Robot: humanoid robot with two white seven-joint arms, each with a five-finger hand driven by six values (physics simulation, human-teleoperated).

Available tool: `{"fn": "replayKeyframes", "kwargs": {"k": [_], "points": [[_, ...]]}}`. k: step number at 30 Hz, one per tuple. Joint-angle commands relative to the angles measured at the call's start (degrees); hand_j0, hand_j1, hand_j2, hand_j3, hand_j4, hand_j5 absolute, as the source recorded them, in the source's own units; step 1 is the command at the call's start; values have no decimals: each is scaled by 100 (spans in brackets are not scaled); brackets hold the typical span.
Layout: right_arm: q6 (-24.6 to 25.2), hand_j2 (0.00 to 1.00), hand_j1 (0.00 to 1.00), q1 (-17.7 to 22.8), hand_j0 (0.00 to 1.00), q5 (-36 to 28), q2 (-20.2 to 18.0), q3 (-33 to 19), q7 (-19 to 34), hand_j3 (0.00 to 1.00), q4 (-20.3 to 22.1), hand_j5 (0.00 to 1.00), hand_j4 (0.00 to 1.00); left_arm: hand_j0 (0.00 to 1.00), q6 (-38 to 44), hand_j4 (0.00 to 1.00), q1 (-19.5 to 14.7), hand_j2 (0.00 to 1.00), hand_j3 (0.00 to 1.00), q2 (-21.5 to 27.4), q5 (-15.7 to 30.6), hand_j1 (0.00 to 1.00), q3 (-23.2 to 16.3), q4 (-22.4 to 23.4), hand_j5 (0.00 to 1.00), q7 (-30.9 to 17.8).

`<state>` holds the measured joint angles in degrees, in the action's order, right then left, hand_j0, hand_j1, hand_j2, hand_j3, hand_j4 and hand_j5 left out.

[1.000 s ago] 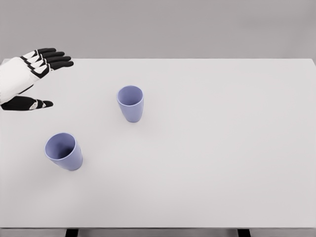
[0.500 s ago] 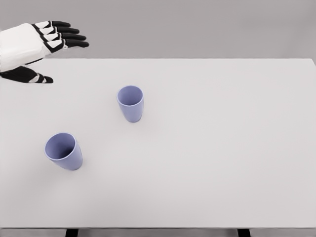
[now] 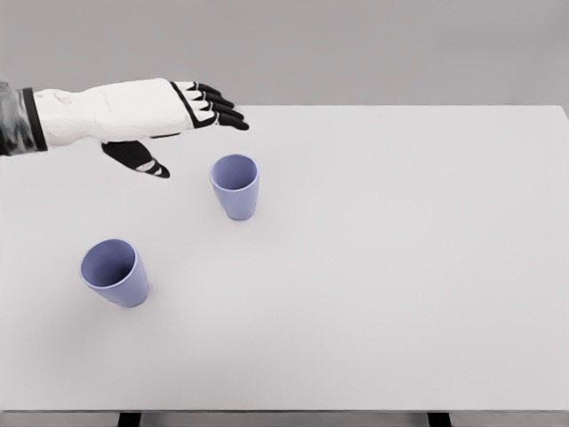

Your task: Place the right cup on the left cup with left arm

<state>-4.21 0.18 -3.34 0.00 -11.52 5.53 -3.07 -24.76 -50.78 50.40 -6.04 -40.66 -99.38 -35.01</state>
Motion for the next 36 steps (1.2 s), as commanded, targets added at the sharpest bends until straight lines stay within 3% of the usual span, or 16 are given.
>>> {"fn": "replayKeyframes", "kwargs": {"k": [1, 4, 6, 8, 11, 20, 26, 36], "points": [[-1, 100, 100, 0, 100, 0, 0, 0, 1, 100, 0, 100, 100, 100, 41, 100, -71, 100, 100, 102, 199, 100, -741, 120, 100, 1], [-1, 100, 100, 0, 100, 0, 0, 0, 1, 100, 0, 100, 100, 100, 498, 100, -669, 100, 100, 23, 796, 100, -1419, 604, 100, 1], [-1, 100, 100, 0, 100, 0, 0, 0, 1, 100, 0, 100, 100, 100, 1350, 100, -827, 100, 100, -21, 1218, 100, -1533, 595, 100, 1], [-1, 100, 100, 0, 100, 0, 0, 0, 1, 100, 0, 100, 100, 100, 2097, 100, -1240, 100, 100, -118, 1587, 100, -1963, 595, 100, 1], [-1, 100, 100, 0, 100, 0, 0, 0, 1, 100, 0, 100, 100, 100, 3170, 100, -1434, 100, 100, -206, 1887, 100, -2043, 534, 100, 1], [-1, 100, 100, 0, 100, 0, 0, 0, 1, 100, 0, 100, 100, 98, 3223, 98, -1443, 98, 98, -302, 1702, 98, -2183, 297, 98, 1], [-1, 100, 100, 0, 100, 0, 0, 0, 1, 100, 0, 100, 100, 99, 3223, 99, -1469, 99, 99, -452, 1368, 99, -2675, 340, 99, 1], [-1, 100, 100, 0, 100, 8, 0, 0, 1, 100, 0, 100, 100, 99, 3197, 99, -1478, 99, 99, -812, 762, 99, -2711, 516, 99, 1]]}}
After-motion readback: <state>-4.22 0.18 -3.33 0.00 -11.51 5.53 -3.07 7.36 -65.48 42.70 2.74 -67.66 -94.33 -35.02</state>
